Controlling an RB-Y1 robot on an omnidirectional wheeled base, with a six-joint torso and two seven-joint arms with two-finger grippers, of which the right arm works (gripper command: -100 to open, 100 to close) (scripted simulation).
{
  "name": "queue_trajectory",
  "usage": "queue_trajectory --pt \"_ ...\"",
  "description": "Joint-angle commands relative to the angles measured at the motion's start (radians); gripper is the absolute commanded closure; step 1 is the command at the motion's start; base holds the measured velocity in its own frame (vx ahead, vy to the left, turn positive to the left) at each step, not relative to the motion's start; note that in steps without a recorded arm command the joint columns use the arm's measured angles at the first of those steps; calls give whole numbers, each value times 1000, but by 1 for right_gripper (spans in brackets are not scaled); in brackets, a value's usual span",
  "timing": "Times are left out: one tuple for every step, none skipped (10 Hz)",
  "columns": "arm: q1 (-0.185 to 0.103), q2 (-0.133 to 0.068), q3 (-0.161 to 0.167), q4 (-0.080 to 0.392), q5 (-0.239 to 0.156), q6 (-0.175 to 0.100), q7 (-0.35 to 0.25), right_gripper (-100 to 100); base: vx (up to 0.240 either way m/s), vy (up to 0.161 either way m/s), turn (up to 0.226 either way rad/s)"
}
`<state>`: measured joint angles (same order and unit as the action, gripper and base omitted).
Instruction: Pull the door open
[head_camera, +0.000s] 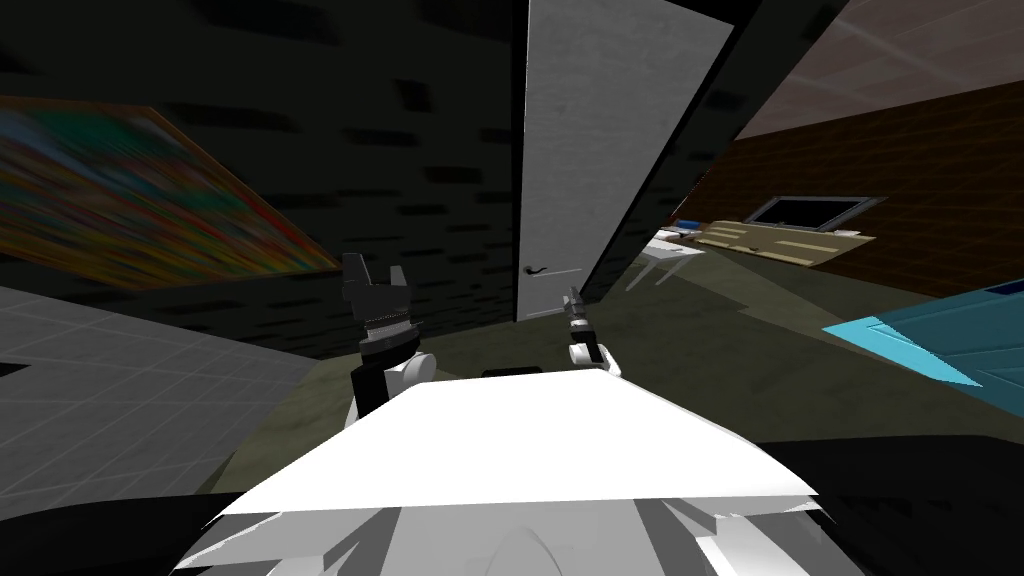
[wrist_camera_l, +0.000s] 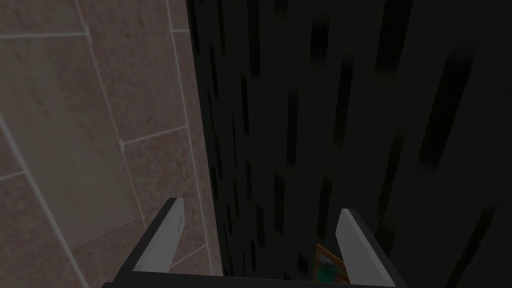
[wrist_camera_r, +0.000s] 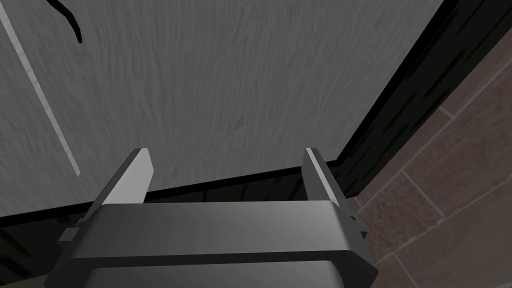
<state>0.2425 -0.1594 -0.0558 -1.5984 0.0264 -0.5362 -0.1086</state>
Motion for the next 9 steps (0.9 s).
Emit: queue_trajectory --pt "-16 -8 2 48 9 -11 -12 -100 58 11 19" --pt "-30 -15 3 84 16 -19 -23 -100 75 15 50" --pt "-44 -22 4 115 22 -27 -34 -100 108 14 46" --pt "-58 -30 5 152 29 -35 -45 -100 107 13 43" --pt "-72 -37 5 183 36 -42 -55 -100 98 18 43" --pt "-86 -44 6 216 43 -50 -66 -100 99 16 50" --pt "-86 -44 6 228 43 -50 -66 -100 68 1 10" --pt "-99 -51 7 263 49 -58 -76 -100 55 0 19" --pt "-112 -57 8 289 55 -65 -86 -100 74 11 43"
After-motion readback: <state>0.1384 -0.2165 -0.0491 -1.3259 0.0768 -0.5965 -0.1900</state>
